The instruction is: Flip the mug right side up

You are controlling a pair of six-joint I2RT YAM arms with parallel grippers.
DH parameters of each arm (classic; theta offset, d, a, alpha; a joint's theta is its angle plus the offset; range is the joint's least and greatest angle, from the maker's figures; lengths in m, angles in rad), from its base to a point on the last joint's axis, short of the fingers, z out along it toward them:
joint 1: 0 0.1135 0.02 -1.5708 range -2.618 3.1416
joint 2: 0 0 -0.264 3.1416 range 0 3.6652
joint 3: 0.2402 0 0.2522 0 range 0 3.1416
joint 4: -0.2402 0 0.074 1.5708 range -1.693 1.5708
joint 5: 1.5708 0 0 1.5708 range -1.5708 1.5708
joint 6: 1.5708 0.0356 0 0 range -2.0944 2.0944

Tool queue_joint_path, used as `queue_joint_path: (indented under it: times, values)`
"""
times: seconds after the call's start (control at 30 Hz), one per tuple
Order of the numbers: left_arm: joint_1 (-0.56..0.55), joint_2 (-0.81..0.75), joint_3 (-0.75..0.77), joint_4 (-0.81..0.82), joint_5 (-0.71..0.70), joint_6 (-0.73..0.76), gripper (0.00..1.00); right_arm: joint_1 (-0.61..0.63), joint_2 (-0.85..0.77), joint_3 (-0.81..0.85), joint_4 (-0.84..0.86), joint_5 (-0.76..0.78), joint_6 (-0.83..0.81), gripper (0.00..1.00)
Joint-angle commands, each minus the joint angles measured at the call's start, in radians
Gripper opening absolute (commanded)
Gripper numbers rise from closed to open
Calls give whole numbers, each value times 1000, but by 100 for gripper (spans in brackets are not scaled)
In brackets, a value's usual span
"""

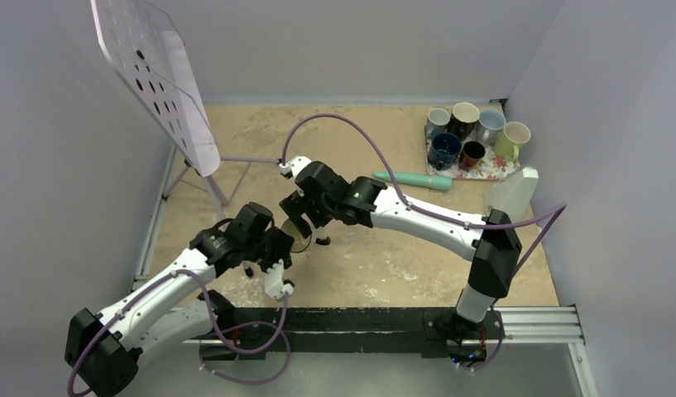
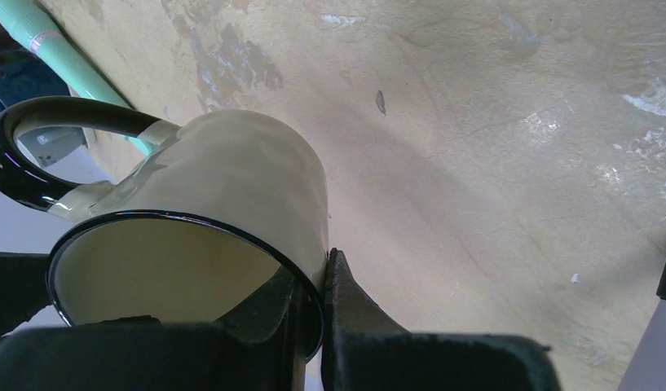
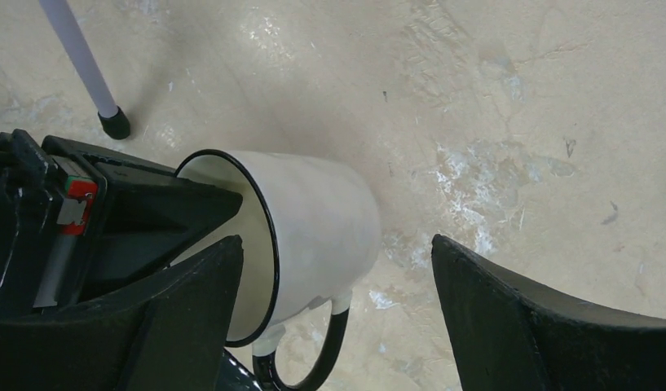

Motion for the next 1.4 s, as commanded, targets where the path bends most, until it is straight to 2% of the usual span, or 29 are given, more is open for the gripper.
queue_joint_path:
  times: [0.0, 0.07, 0.17, 0.2, 0.23, 0.27, 0.3, 0.33, 0.37, 0.47, 0.5, 0.57, 0.63, 0.83, 0.9, 1.07, 1.23, 1.37]
  values:
    - [-3, -4, 59, 60, 30, 48, 0, 7, 46, 38, -32, 64, 47, 85]
    - [-3, -3, 56, 91, 35, 35, 0, 7, 104, 72, -77, 91, 65, 79]
    - [-3, -3, 54, 148, 47, -17, 0, 6, 200, 126, -144, 107, 71, 75]
    - [-3, -4, 54, 170, 51, -40, 0, 6, 217, 135, -156, 114, 76, 71]
    - [-3, -6, 53, 187, 54, -53, 0, 6, 223, 137, -161, 124, 86, 62]
    - [-2, -9, 51, 207, 58, -65, 0, 5, 221, 135, -162, 135, 96, 45]
    - [-3, -13, 49, 218, 65, -71, 0, 1, 212, 131, -159, 143, 111, 28]
    - [-2, -18, 45, 231, 70, -79, 0, -3, 201, 126, -155, 156, 126, 4]
    - [-3, -24, 40, 245, 76, -87, 0, -8, 187, 118, -150, 164, 139, 0]
    - [-2, -47, 9, 320, 99, -117, 0, -41, 146, 85, -141, 169, 164, 0]
    - [-2, -57, -3, 348, 109, -126, 11, -53, 131, 73, -136, 168, 170, 0]
    - [-2, -72, -23, 396, 123, -142, 39, -89, 94, 42, -120, 156, 179, 0]
    - [-2, -83, -29, 403, 131, -149, 55, -134, 49, 11, -96, 134, 183, 0]
    - [-2, -122, -50, 425, 148, -208, 75, -307, -98, -40, -59, 109, 170, 0]
    - [-1, -124, -50, 430, 143, -238, 79, -400, -145, -32, -75, 136, 152, 0]
    - [-2, -139, -77, 439, 138, -285, 79, -687, -250, -22, -104, 292, 89, 0]
    - [-1, -168, -119, 453, 150, -314, 79, -991, -324, -107, 48, 246, 60, 0]
    - [-3, -186, -146, 470, 150, -345, 79, -1103, -283, -104, 119, 307, 80, 0]
